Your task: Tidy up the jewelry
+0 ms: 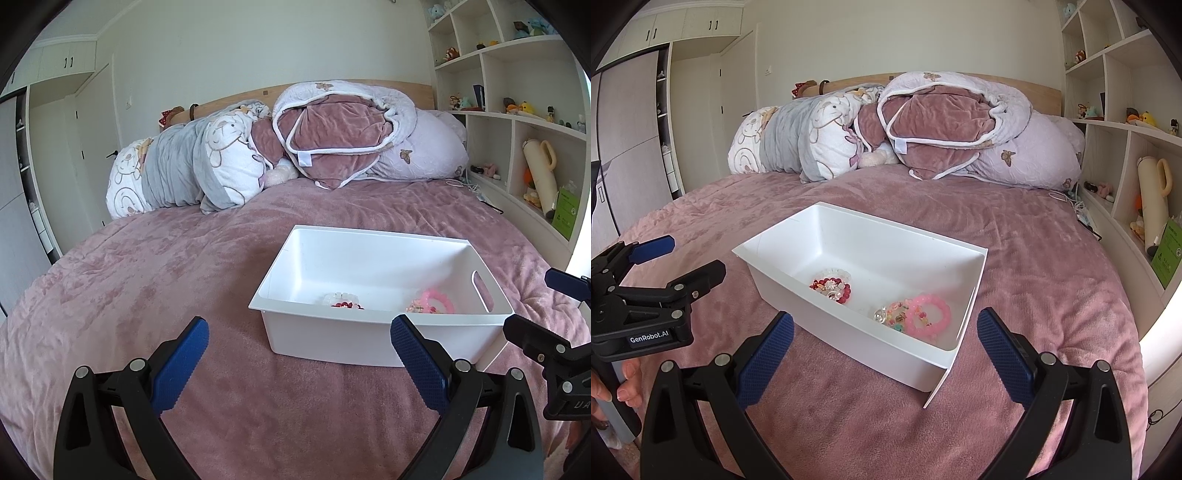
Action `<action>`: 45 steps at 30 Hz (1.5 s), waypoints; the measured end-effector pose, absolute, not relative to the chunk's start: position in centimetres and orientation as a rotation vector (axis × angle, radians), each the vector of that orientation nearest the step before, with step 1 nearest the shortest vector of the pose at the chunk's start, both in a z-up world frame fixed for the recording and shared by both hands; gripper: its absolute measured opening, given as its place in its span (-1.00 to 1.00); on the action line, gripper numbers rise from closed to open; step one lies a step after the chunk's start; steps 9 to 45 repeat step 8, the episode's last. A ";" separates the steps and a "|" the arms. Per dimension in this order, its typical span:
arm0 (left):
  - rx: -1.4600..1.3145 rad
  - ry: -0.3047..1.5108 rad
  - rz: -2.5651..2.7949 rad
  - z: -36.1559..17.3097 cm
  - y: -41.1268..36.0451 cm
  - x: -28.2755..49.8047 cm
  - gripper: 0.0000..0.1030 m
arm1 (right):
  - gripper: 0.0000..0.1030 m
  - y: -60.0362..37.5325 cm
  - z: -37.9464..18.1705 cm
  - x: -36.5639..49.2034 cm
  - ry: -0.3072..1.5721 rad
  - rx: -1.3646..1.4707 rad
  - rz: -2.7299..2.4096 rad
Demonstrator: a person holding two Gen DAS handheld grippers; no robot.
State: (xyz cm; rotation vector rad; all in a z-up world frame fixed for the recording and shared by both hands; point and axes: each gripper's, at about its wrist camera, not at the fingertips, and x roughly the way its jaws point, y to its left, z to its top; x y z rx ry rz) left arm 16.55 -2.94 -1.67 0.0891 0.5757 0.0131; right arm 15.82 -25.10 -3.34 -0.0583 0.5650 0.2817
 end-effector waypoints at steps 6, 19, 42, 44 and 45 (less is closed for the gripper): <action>0.011 0.616 -0.030 -1.5 -1.9 16.9 0.93 | 0.91 -25.1 -3.3 15.9 0.565 -0.059 0.283; 0.010 0.614 -0.024 -1.6 -1.6 16.9 0.93 | 0.91 -25.1 -3.3 15.9 0.565 -0.059 0.282; 0.010 0.614 -0.024 -1.6 -1.6 16.9 0.93 | 0.91 -25.1 -3.3 15.9 0.565 -0.059 0.282; 0.010 0.614 -0.024 -1.6 -1.6 16.9 0.93 | 0.91 -25.1 -3.3 15.9 0.565 -0.059 0.282; 0.010 0.614 -0.024 -1.6 -1.6 16.9 0.93 | 0.91 -25.1 -3.3 15.9 0.565 -0.059 0.282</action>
